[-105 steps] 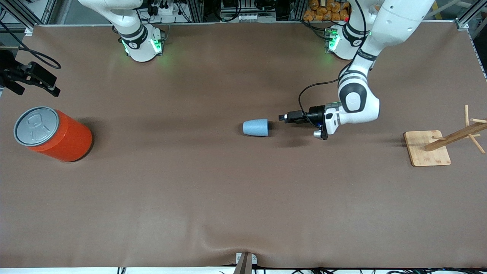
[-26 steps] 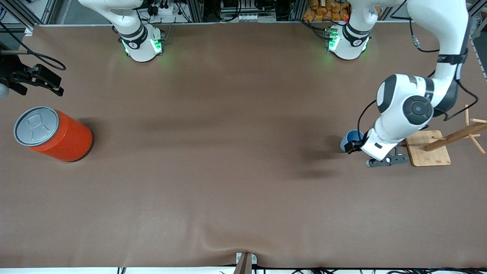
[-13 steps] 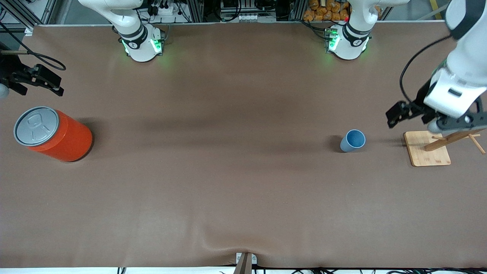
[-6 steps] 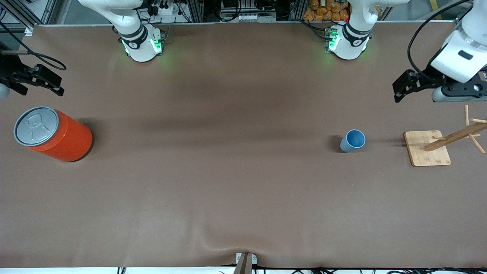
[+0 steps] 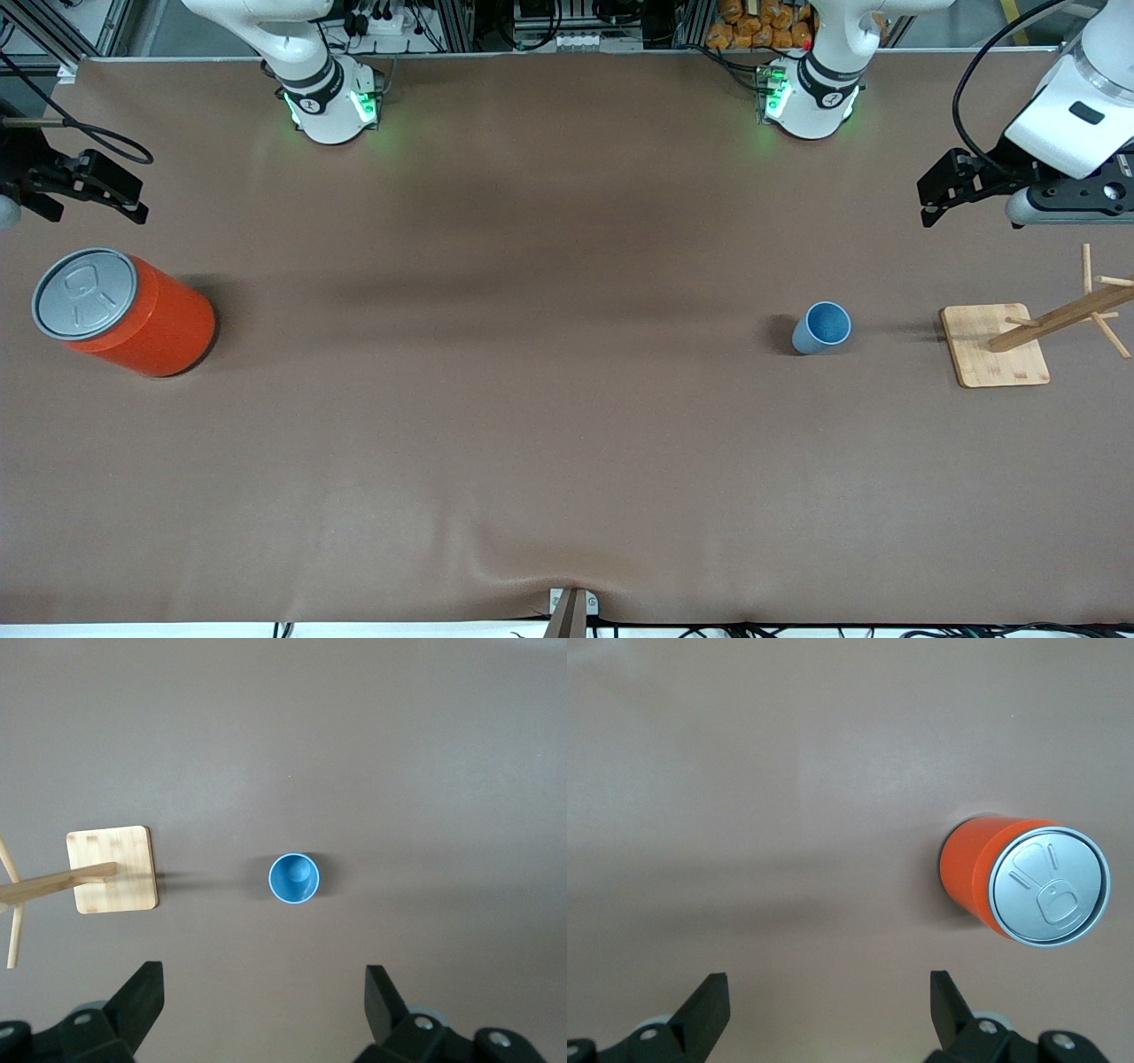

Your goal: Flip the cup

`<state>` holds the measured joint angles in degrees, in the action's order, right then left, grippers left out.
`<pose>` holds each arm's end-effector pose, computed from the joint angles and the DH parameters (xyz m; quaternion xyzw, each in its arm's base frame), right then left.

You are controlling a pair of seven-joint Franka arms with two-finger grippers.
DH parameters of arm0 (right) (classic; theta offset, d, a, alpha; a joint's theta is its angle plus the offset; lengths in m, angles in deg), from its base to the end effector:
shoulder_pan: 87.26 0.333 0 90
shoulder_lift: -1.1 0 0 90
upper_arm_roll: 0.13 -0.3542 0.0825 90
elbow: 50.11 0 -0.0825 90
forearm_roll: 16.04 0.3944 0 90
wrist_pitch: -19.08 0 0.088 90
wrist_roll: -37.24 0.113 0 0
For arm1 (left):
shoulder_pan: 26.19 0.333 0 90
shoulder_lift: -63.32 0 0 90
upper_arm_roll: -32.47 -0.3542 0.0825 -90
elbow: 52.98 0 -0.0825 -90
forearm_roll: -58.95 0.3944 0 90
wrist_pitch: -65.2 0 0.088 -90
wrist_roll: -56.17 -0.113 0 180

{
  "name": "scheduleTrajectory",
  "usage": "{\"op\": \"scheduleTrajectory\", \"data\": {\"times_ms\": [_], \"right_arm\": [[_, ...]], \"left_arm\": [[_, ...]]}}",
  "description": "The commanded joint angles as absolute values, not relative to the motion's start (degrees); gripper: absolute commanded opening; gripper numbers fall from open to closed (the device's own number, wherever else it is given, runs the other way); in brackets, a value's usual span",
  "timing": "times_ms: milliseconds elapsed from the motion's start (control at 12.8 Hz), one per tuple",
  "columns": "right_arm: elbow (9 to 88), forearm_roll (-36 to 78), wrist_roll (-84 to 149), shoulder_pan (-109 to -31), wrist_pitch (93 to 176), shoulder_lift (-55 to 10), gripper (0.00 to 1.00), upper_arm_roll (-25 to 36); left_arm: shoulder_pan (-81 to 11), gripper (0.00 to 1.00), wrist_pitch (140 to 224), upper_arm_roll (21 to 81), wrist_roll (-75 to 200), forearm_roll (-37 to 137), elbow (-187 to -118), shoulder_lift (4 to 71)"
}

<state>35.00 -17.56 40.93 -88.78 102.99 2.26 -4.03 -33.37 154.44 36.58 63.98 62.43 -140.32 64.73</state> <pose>0.5464 0.0200 0.6994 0.9998 -0.0128 0.0004 0.0139 0.5462 -0.1026 0.6919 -0.9987 0.0291 -0.0336 0.0260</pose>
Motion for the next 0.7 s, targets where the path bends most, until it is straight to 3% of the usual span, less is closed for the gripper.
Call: {"op": "scheduleTrajectory", "data": {"times_ms": [0, 623], "right_arm": [[33.5, -17.7, 40.8, -88.4, 102.0, 1.5, 1.0, -3.9], [33.5, -16.1, 40.4, -89.2, 102.0, 1.5, 1.0, -3.6]], "left_arm": [[-32.9, 1.0, 153.9, 36.4, 62.9, 63.8, -139.1, 64.9], [-25.5, 1.0, 154.0, 36.0, 56.1, 58.9, -144.1, 68.5]]}}
